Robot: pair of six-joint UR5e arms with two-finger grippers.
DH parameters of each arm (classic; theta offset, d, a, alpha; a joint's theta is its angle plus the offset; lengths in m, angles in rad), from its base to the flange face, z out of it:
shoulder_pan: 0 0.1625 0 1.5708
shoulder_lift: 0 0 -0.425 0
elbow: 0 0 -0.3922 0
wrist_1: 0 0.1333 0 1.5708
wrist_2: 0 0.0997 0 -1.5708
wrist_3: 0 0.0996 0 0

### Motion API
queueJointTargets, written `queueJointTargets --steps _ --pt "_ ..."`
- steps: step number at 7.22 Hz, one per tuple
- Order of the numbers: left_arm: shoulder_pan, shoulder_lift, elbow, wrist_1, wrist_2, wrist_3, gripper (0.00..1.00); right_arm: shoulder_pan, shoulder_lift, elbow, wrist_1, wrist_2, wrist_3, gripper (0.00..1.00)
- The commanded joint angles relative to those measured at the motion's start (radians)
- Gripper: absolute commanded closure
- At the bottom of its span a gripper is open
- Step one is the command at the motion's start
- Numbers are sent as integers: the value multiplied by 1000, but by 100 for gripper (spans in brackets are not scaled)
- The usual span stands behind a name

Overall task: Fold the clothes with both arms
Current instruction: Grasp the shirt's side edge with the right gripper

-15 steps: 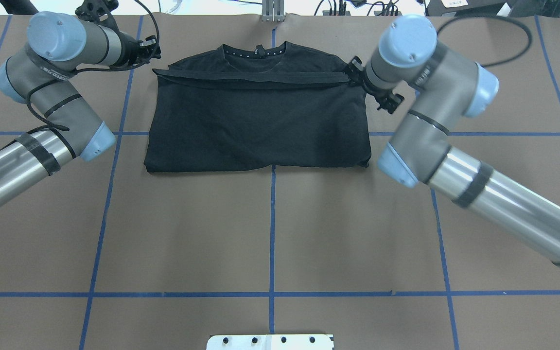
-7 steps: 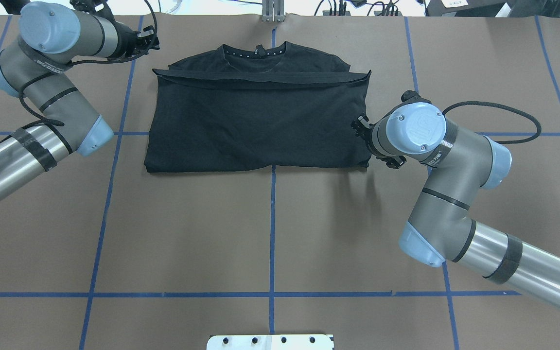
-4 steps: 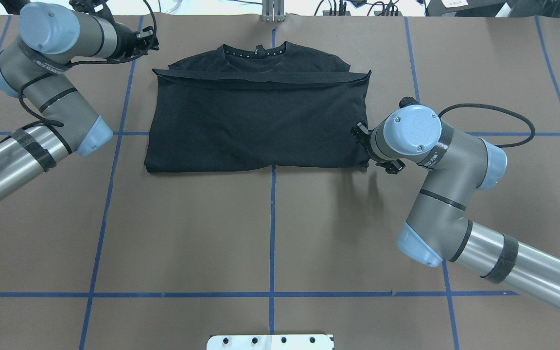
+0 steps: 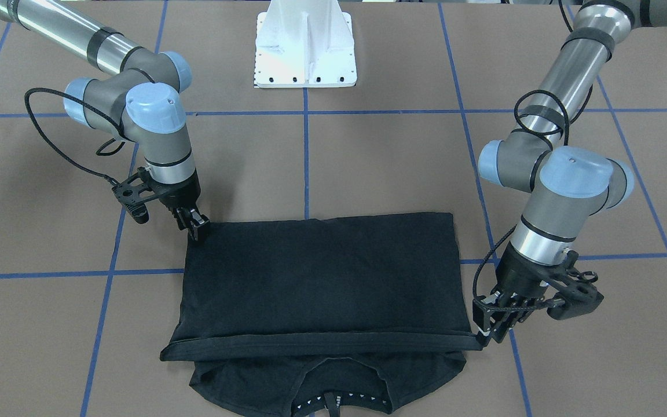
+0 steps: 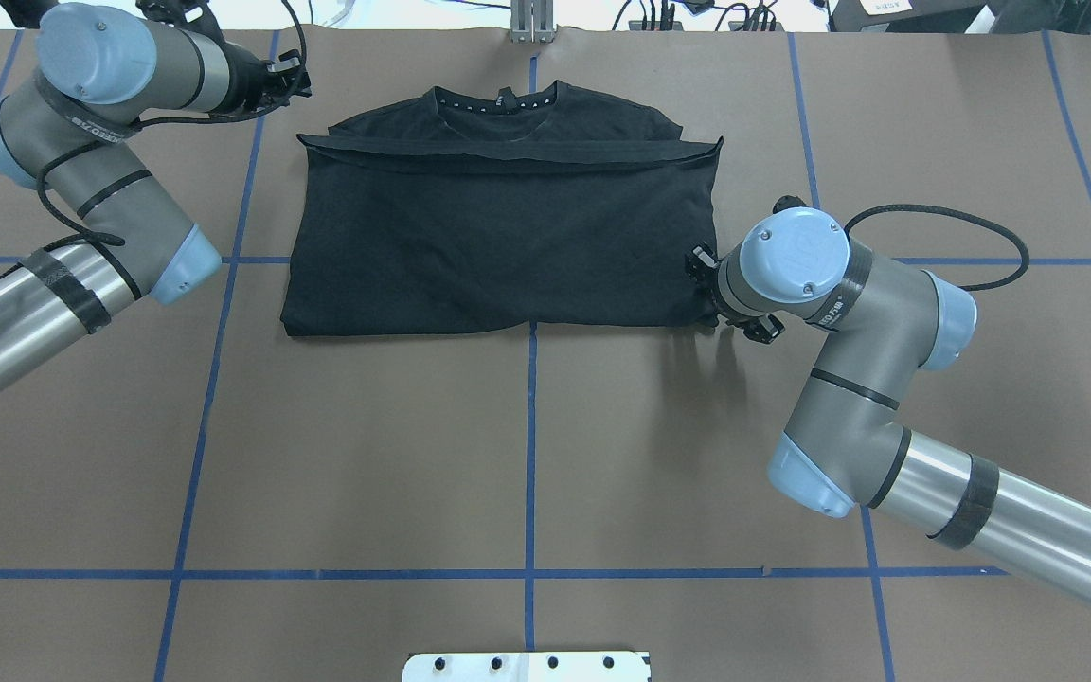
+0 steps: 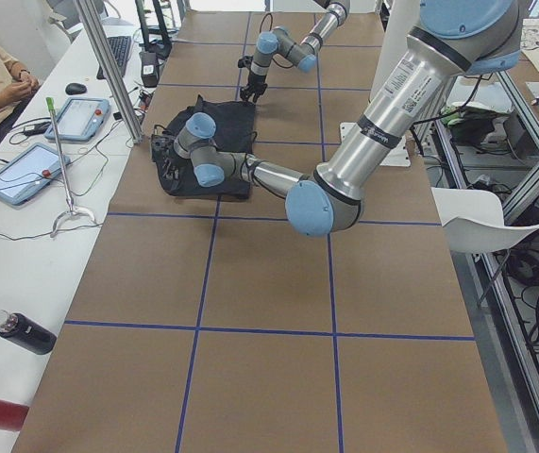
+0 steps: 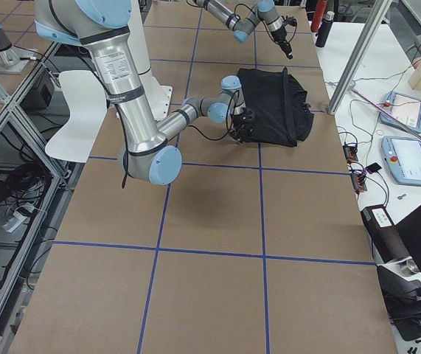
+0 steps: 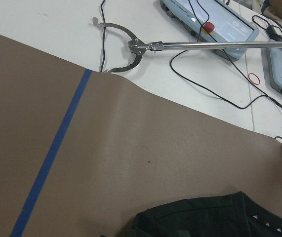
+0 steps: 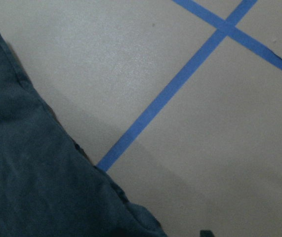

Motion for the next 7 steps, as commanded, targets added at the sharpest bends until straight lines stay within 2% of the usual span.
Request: queueJointTargets --steps 1,2,4,5,7 --pt "0 0 -1 0 0 0 60 -1 1 -1 25 10 0 100" --pt "1 -2 -1 0 0 0 60 5 -4 -1 83 22 1 100" --pt "1 -2 -1 0 -2 0 60 7 -4 8 87 47 -2 100" --pt "1 -2 -1 0 -2 0 60 13 -19 41 86 82 -2 100" --pt "3 -3 -4 2 -3 -2 60 11 -152 243 31 105 -5 100"
